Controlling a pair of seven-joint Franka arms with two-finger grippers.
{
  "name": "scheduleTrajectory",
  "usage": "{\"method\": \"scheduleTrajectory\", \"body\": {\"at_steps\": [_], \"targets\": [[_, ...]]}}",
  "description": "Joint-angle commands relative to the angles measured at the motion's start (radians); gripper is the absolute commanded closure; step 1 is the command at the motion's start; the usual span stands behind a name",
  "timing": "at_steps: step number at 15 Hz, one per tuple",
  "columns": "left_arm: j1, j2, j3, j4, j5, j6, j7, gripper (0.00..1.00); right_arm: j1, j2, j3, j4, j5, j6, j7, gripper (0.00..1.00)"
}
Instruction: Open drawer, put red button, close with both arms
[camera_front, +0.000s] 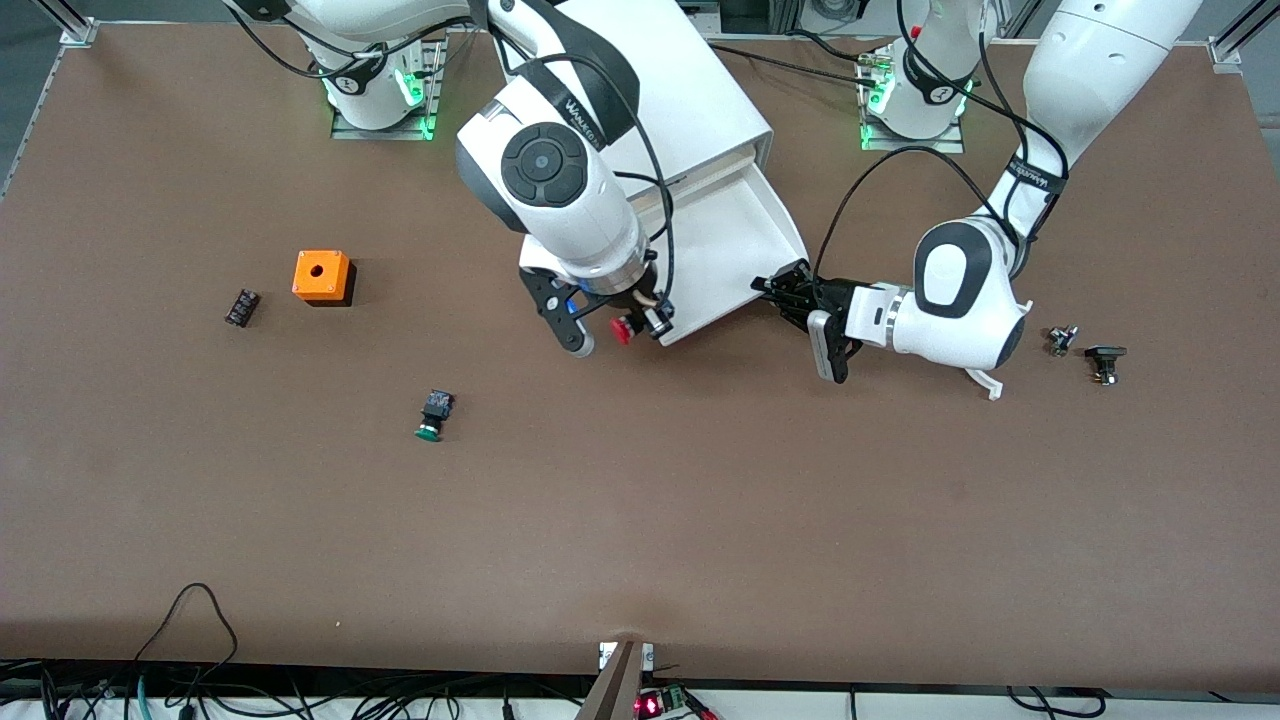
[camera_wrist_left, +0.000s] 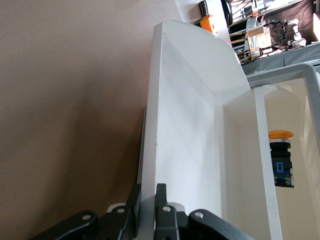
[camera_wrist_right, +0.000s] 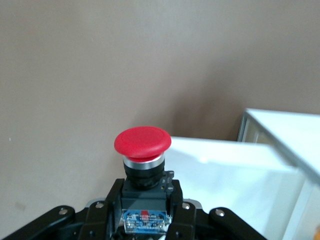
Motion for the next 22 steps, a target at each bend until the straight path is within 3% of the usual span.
{"method": "scheduleTrajectory", "body": {"at_steps": [1, 5, 9, 13, 14, 16, 18, 22], "targets": [[0.014, 0.011, 0.005, 0.037, 0.073, -0.014, -0.012, 0.00, 0.038, 0.033, 0.009, 0.013, 0.064, 0.055, 0.051, 1.00], [0.035, 0.009, 0.015, 0.152, 0.163, -0.164, -0.117, 0.00, 0.082, 0.079, 0.007, 0.012, 0.063, 0.134, 0.141, 1.00], [0.032, 0.008, 0.012, 0.359, 0.326, -0.415, -0.436, 0.00, 0.124, 0.131, 0.003, 0.009, 0.053, 0.229, 0.216, 1.00], [0.032, 0.008, 0.012, 0.511, 0.349, -0.589, -0.700, 0.00, 0.139, 0.142, 0.001, -0.028, 0.053, 0.257, 0.250, 1.00], [0.032, 0.006, 0.014, 0.546, 0.351, -0.626, -0.763, 0.00, 0.139, 0.142, 0.001, -0.034, 0.056, 0.257, 0.252, 0.88], [0.034, 0.003, 0.012, 0.603, 0.386, -0.667, -0.863, 0.00, 0.139, 0.141, 0.001, -0.042, 0.060, 0.257, 0.253, 0.31], [0.022, -0.009, 0.003, 0.669, 0.465, -0.696, -0.950, 0.00, 0.137, 0.134, 0.001, -0.039, 0.054, 0.252, 0.256, 0.00], [-0.029, -0.054, 0.000, 0.709, 0.712, -0.704, -1.021, 0.00, 0.096, 0.110, -0.039, -0.022, 0.055, 0.232, 0.223, 0.00]]}}
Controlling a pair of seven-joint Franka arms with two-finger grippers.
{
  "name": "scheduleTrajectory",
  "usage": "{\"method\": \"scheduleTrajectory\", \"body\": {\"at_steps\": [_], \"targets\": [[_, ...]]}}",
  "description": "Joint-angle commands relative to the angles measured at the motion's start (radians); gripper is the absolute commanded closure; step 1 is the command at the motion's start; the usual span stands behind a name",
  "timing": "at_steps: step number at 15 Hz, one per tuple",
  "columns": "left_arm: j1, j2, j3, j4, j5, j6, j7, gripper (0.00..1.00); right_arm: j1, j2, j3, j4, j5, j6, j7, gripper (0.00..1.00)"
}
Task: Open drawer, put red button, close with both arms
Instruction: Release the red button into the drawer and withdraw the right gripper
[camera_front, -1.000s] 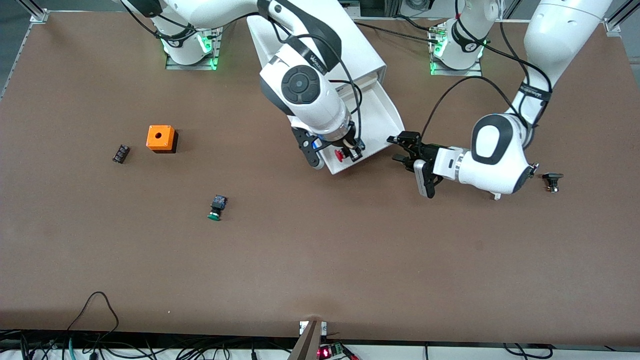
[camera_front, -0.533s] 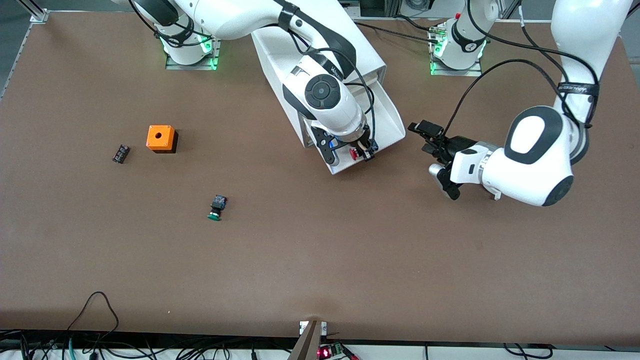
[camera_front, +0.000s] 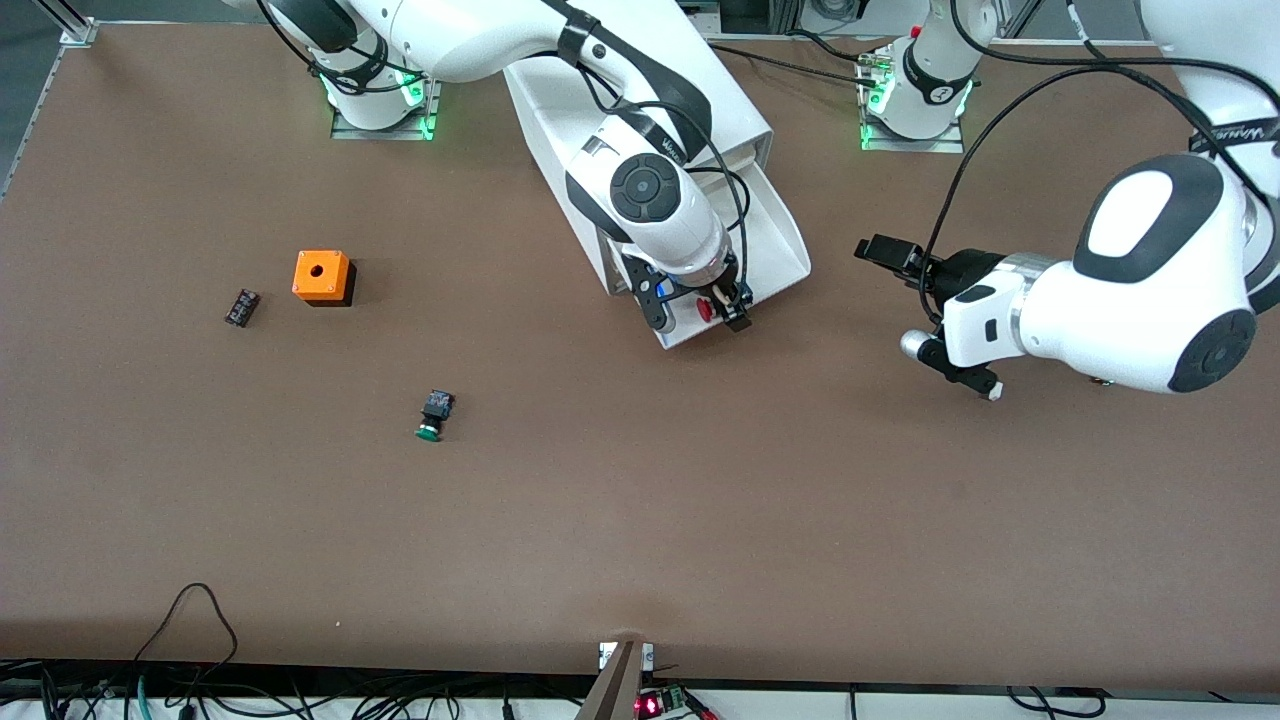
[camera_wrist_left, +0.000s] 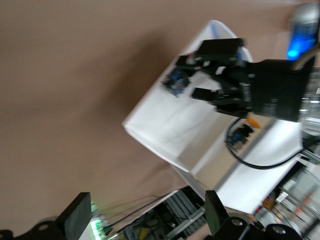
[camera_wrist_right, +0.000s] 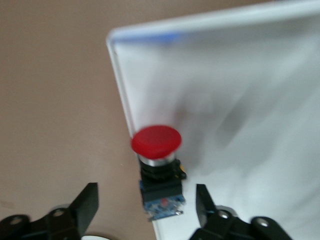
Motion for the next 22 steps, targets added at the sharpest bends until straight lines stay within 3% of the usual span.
{"method": "scheduleTrajectory", "body": {"at_steps": [1, 4, 6, 10, 14, 17, 19, 22], "targets": [[-0.060, -0.035, -0.001, 0.028, 0.229, -0.014, -0.033, 0.00, -0.068, -0.036, -0.015, 0.017, 0.008, -0.034, -0.054, 0.00], [-0.088, -0.020, 0.007, 0.083, 0.409, 0.015, -0.020, 0.00, -0.140, -0.039, -0.013, 0.044, 0.008, -0.121, -0.260, 0.00], [-0.088, -0.003, 0.007, 0.084, 0.467, 0.128, -0.019, 0.00, -0.203, -0.059, -0.013, 0.042, 0.011, -0.149, -0.436, 0.00], [-0.080, 0.002, 0.010, 0.067, 0.472, 0.202, -0.071, 0.00, -0.309, -0.067, -0.013, 0.036, 0.020, -0.293, -0.803, 0.00], [-0.050, -0.006, 0.005, -0.042, 0.415, 0.345, -0.282, 0.00, -0.413, -0.068, -0.017, -0.008, 0.020, -0.428, -1.117, 0.00], [-0.057, -0.019, -0.005, -0.128, 0.414, 0.426, -0.420, 0.00, -0.498, -0.105, -0.018, -0.100, 0.006, -0.447, -1.291, 0.00], [-0.056, -0.050, -0.030, -0.238, 0.415, 0.539, -0.511, 0.00, -0.561, -0.126, -0.024, -0.162, 0.002, -0.447, -1.409, 0.00], [-0.056, -0.087, -0.071, -0.395, 0.415, 0.697, -0.655, 0.00, -0.596, -0.195, -0.099, -0.266, -0.011, -0.444, -1.573, 0.00]]}}
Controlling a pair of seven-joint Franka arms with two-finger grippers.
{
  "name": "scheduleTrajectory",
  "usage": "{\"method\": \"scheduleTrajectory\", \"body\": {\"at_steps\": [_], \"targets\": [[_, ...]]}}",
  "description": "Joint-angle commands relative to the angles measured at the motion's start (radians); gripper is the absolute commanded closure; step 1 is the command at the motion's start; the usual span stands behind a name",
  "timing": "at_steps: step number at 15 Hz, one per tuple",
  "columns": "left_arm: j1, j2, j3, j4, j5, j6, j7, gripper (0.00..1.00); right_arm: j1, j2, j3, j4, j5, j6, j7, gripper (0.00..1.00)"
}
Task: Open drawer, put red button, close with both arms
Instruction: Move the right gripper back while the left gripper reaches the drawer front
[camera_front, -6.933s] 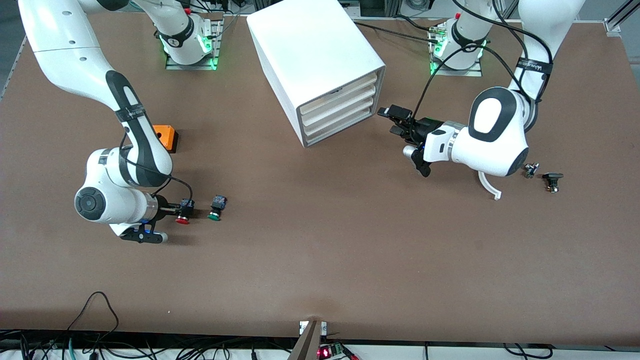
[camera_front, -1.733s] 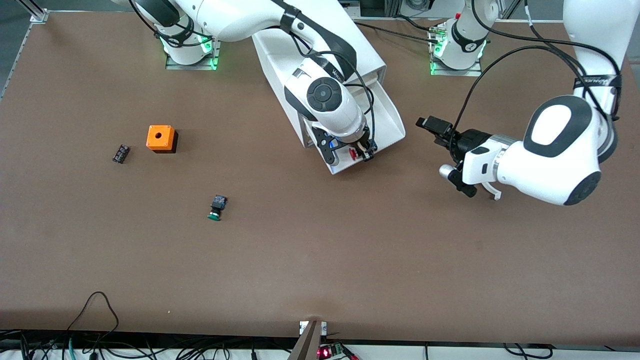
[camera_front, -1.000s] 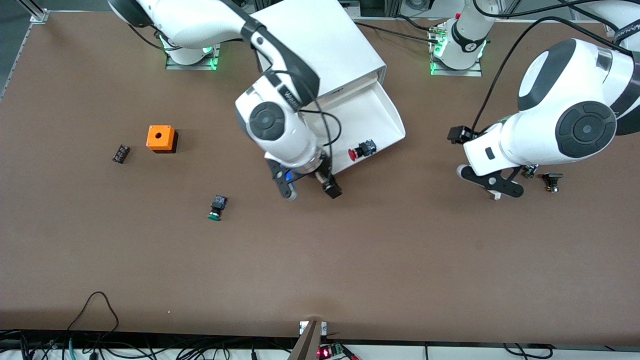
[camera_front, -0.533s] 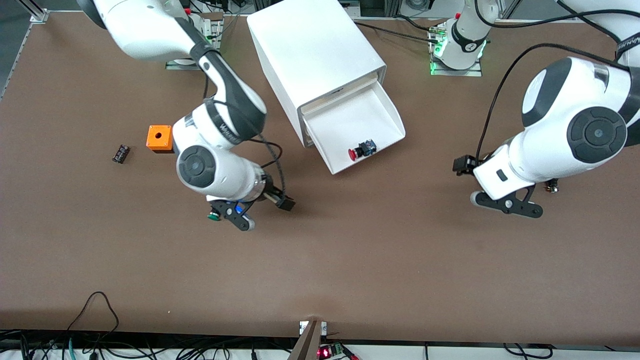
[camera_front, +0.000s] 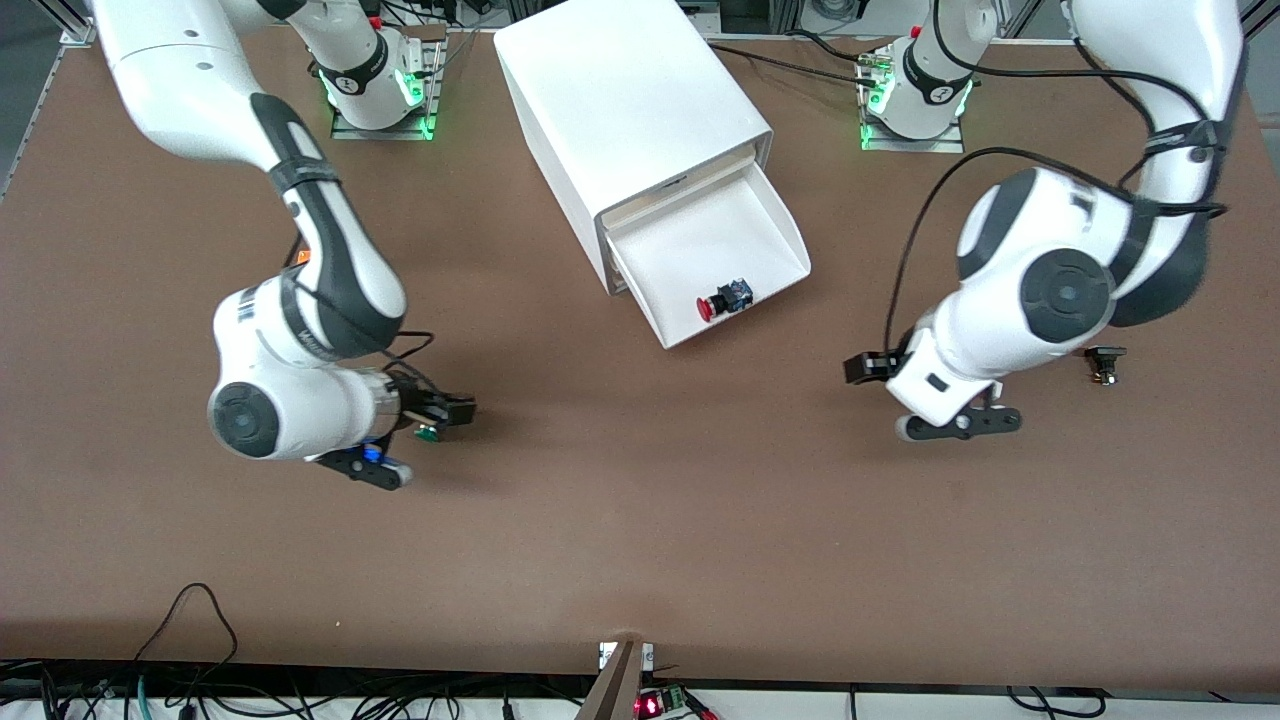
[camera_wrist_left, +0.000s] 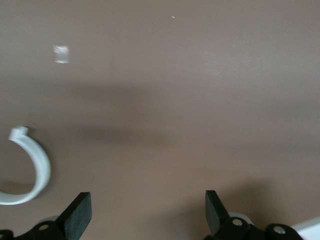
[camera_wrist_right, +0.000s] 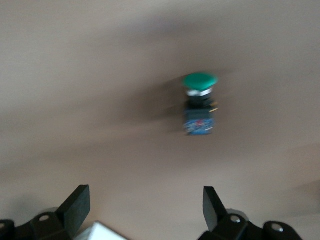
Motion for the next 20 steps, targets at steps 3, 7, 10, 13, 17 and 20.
{"method": "scheduleTrajectory", "body": {"at_steps": [3, 7, 10, 13, 17, 20], "targets": [[0.007, -0.081, -0.060, -0.261, -0.017, 0.239, -0.242, 0.00, -0.019, -0.190, -0.121, -0.228, -0.025, 0.008, -0.229, 0.00], [0.005, -0.083, -0.100, -0.371, -0.010, 0.343, -0.321, 0.00, -0.017, -0.328, -0.205, -0.298, -0.029, 0.003, -0.358, 0.00], [0.005, -0.079, -0.125, -0.389, -0.010, 0.355, -0.373, 0.00, -0.017, -0.432, -0.221, -0.337, -0.076, 0.005, -0.377, 0.00], [0.007, -0.081, -0.151, -0.424, -0.010, 0.364, -0.396, 0.00, -0.017, -0.515, -0.221, -0.346, -0.085, -0.001, -0.378, 0.00], [0.005, -0.076, -0.176, -0.447, -0.010, 0.388, -0.444, 0.00, -0.017, -0.632, -0.221, -0.406, -0.088, 0.003, -0.378, 0.00], [0.005, -0.075, -0.194, -0.461, -0.010, 0.393, -0.475, 0.00, -0.017, -0.702, -0.221, -0.438, -0.125, 0.008, -0.380, 0.00]]}}
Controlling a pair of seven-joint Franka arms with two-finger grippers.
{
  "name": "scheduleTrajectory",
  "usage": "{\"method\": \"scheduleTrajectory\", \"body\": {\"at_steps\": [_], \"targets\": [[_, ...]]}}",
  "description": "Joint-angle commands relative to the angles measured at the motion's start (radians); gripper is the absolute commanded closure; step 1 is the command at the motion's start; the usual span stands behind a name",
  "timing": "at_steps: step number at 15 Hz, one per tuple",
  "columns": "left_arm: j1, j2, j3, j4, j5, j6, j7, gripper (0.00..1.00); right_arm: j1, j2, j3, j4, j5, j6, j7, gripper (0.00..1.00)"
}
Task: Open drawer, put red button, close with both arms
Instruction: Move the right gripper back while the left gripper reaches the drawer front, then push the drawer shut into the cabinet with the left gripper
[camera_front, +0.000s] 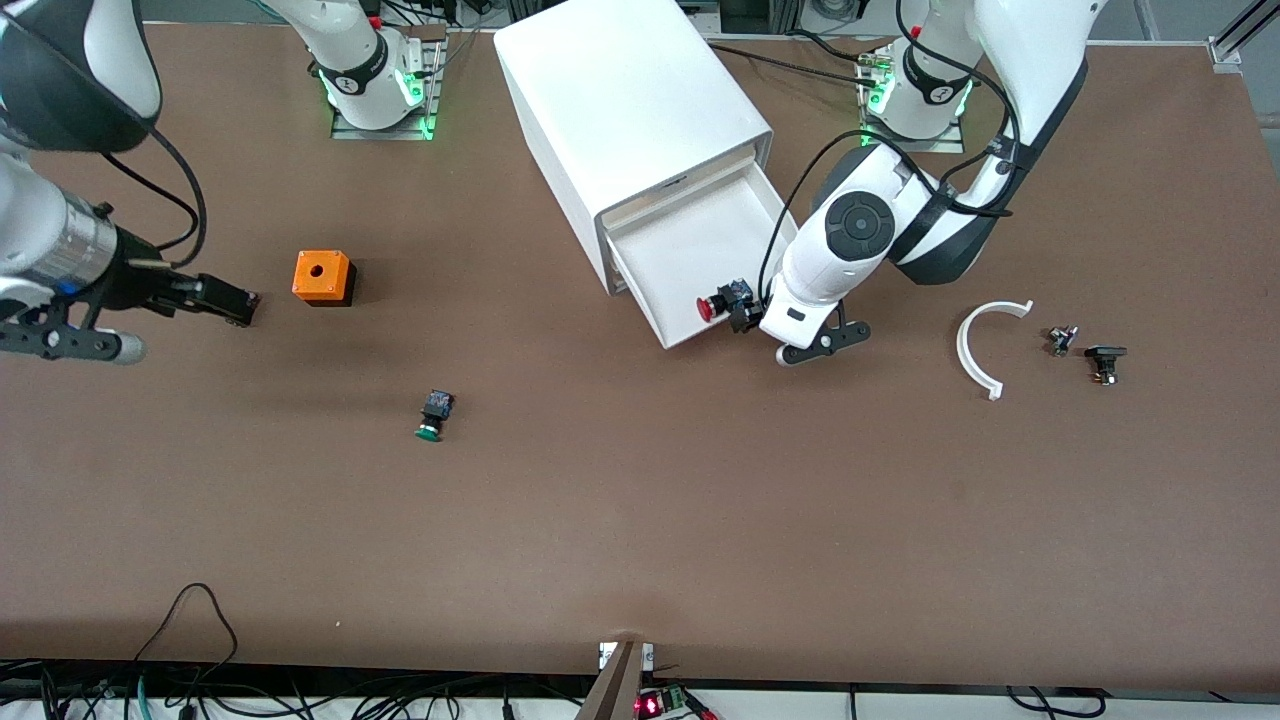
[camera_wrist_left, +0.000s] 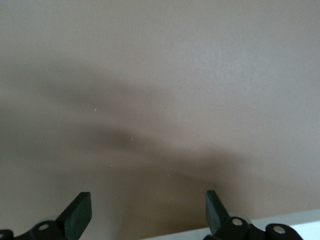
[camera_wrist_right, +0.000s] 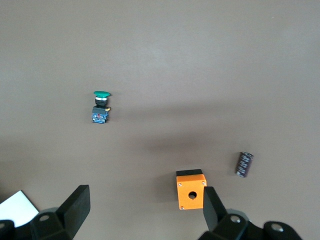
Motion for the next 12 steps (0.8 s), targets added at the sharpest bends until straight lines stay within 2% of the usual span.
{"method": "scheduleTrajectory", "body": {"at_steps": [1, 12], "targets": [[0.012, -0.031, -0.027, -0.046, -0.010, 0.027, -0.044, 0.00, 0.006, -0.100, -0.003, -0.076, -0.034, 0.014, -0.021, 0.00], [0.015, -0.034, -0.168, -0.110, -0.010, 0.029, -0.150, 0.00, 0.001, -0.092, -0.007, -0.018, -0.029, -0.003, -0.022, 0.00]]}}
